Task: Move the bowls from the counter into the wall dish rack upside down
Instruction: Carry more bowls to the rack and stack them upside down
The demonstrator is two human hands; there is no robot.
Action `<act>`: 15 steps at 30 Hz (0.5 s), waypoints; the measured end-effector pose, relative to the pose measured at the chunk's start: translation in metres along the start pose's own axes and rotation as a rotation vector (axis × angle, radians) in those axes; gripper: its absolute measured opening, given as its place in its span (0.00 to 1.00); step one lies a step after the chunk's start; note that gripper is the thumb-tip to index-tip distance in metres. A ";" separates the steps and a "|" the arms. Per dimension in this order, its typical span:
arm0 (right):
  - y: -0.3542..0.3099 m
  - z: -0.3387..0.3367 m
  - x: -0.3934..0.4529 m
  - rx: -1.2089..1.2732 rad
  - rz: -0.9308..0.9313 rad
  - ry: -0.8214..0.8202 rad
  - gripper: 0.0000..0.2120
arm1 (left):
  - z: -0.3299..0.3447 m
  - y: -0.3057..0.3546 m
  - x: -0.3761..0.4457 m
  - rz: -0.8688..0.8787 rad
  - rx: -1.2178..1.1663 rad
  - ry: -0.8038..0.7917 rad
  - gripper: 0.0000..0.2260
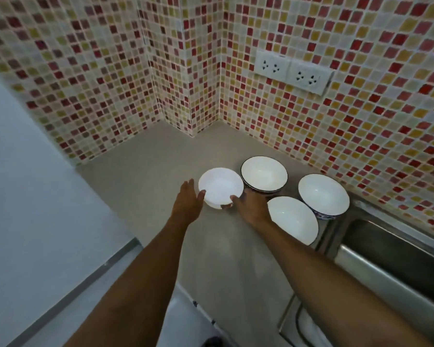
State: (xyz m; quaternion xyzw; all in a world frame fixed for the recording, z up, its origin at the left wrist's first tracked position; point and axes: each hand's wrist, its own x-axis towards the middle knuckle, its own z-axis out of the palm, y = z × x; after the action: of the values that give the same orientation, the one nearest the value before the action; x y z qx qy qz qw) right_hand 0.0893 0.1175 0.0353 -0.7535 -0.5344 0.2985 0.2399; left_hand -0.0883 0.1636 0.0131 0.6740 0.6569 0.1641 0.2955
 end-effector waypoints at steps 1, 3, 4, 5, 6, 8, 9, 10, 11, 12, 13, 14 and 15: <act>0.001 0.008 0.009 0.011 0.035 -0.002 0.31 | 0.002 -0.003 0.007 -0.021 -0.038 -0.006 0.29; 0.012 0.029 0.036 0.054 0.094 -0.021 0.34 | 0.005 -0.008 0.023 -0.081 -0.119 -0.021 0.29; 0.011 0.030 0.037 0.059 0.118 -0.032 0.33 | 0.006 -0.007 0.025 -0.107 -0.163 -0.022 0.30; 0.008 0.029 0.036 0.073 0.148 -0.040 0.31 | 0.007 -0.006 0.028 -0.137 -0.216 -0.032 0.30; 0.007 0.031 0.038 0.103 0.177 -0.051 0.28 | 0.008 -0.006 0.033 -0.165 -0.269 -0.050 0.31; 0.004 0.035 0.040 0.197 0.246 -0.081 0.23 | 0.014 -0.007 0.039 -0.201 -0.333 -0.089 0.29; 0.000 0.035 0.038 0.254 0.286 -0.096 0.21 | 0.016 -0.008 0.039 -0.201 -0.355 -0.095 0.27; -0.002 0.036 0.035 0.306 0.324 -0.105 0.20 | 0.018 -0.009 0.038 -0.192 -0.379 -0.098 0.25; -0.005 0.036 0.032 0.357 0.354 -0.109 0.19 | 0.019 -0.010 0.037 -0.178 -0.407 -0.095 0.25; -0.008 0.036 0.029 0.391 0.369 -0.107 0.18 | 0.019 -0.010 0.034 -0.172 -0.442 -0.084 0.28; -0.010 0.035 0.025 0.427 0.372 -0.099 0.19 | 0.019 -0.008 0.032 -0.192 -0.485 -0.069 0.29; -0.013 0.033 0.020 0.443 0.364 -0.100 0.19 | 0.018 -0.005 0.031 -0.230 -0.532 -0.050 0.27; -0.013 0.029 0.017 0.450 0.350 -0.093 0.21 | 0.016 0.001 0.029 -0.268 -0.582 -0.031 0.23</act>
State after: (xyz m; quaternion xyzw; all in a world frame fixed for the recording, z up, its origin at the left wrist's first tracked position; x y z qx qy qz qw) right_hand 0.0648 0.1386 0.0206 -0.7475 -0.3272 0.4807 0.3212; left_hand -0.0756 0.1890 -0.0038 0.4710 0.6606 0.2946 0.5050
